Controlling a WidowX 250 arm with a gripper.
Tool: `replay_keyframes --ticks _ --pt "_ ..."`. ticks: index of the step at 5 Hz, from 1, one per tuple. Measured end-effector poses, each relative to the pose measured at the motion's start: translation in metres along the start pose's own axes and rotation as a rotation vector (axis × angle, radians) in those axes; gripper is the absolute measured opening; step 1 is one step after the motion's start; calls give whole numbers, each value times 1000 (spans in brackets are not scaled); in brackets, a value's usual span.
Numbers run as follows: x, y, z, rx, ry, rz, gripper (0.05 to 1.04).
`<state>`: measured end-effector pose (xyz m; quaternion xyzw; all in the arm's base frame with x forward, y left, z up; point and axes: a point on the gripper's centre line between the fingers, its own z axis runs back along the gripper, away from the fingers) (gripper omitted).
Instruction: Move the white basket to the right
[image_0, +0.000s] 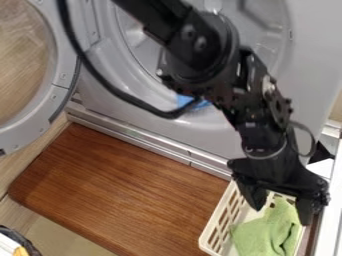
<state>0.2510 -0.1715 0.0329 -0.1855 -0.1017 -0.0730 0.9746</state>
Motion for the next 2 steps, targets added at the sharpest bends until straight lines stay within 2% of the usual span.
replay_keyframes --ticks 1,2 --pt "7 -7 30 2 -55 -23 1000" --pt "0 -4 47 58 -31 -41 1000"
